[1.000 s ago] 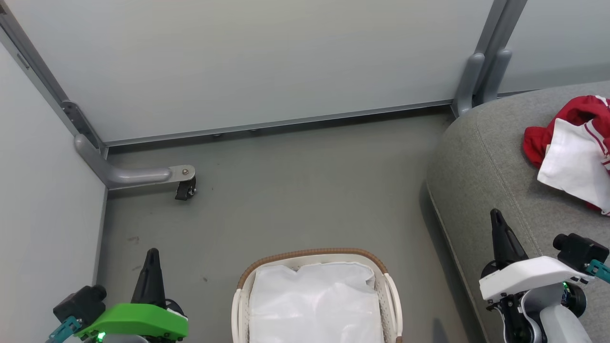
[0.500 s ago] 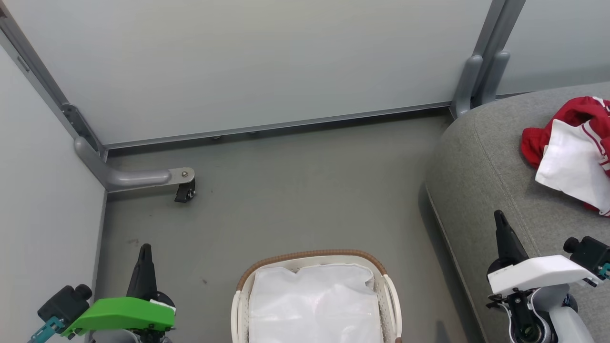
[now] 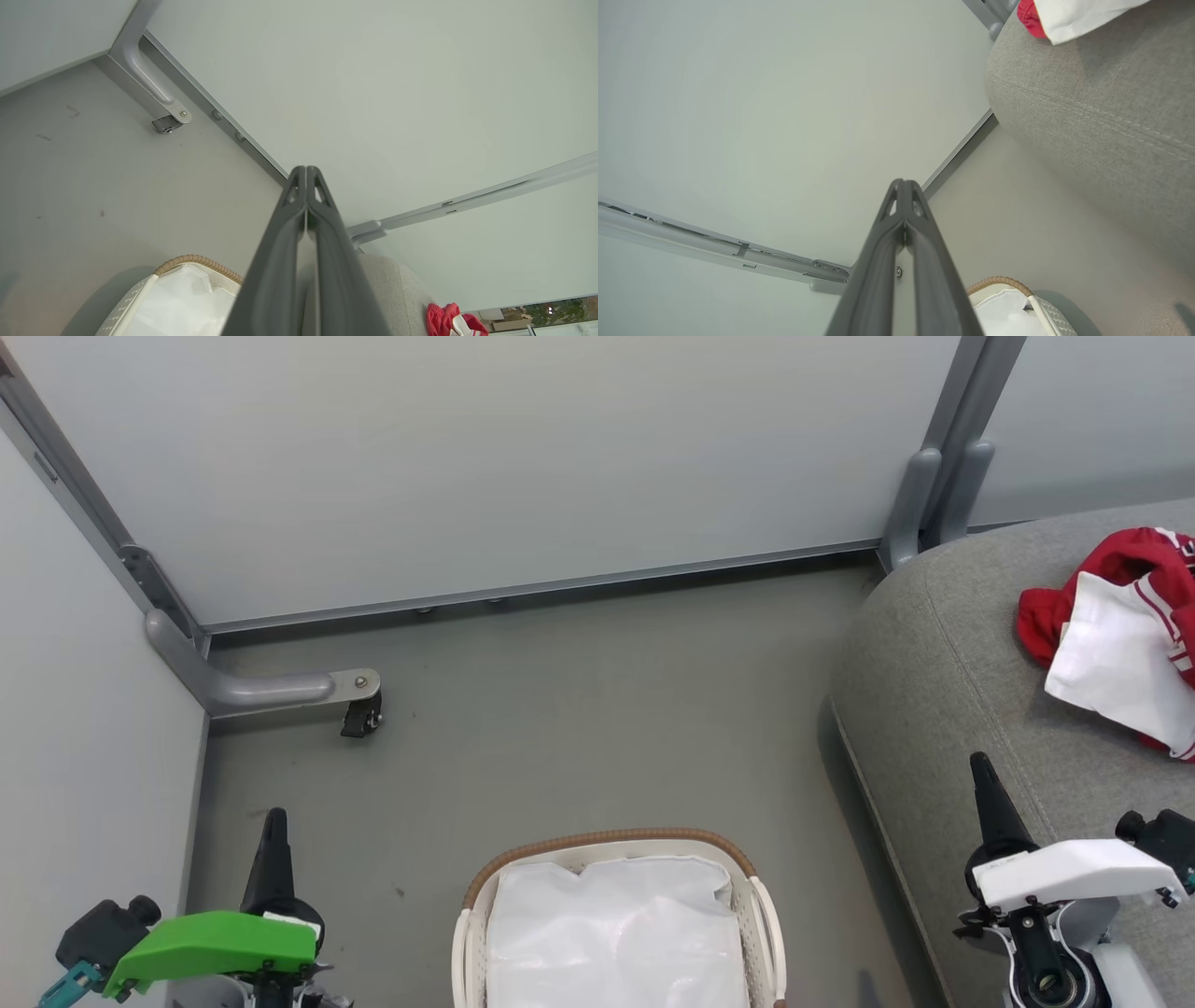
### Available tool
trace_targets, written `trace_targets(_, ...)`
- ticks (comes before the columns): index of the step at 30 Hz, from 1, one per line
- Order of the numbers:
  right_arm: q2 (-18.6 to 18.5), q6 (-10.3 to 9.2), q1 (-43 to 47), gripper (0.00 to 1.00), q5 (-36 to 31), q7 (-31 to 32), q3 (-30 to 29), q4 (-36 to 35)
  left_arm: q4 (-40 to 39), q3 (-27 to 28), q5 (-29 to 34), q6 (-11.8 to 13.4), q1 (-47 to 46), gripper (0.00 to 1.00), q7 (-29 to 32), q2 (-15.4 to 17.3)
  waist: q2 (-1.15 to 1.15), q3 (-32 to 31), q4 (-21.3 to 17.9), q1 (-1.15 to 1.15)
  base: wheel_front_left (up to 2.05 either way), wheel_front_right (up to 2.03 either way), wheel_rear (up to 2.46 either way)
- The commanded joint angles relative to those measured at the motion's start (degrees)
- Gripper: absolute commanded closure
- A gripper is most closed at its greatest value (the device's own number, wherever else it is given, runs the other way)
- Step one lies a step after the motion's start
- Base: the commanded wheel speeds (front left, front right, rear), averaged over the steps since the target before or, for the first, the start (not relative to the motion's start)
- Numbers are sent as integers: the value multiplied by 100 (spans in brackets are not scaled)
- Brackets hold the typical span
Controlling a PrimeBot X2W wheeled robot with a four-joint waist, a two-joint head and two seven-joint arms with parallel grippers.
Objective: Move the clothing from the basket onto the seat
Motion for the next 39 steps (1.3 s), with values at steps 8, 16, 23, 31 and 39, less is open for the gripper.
trace_targets(8,-41,-2,10,100,606,153,-46,-103,-111,87,-570,-11,-176,100,151,60,0,-23,-11,0,0,0,0)
trace_targets(16,-43,-3,21,100,1081,276,-69,-122,-135,149,-1004,-12,-205,100,270,59,0,-45,-21,0,0,0,0)
trace_targets(23,-44,-3,35,100,1454,370,-88,-136,-153,191,-1346,-12,-230,100,375,58,0,-64,-30,0,0,0,0)
trace_targets(31,-46,-3,49,100,1868,476,-106,-153,-175,244,-1715,-13,-246,100,481,55,0,-85,-40,0,0,0,0)
trace_targets(39,-48,-3,62,100,2252,578,-123,-166,-196,300,-2061,-15,-269,100,585,51,0,-107,-50,0,0,0,0)
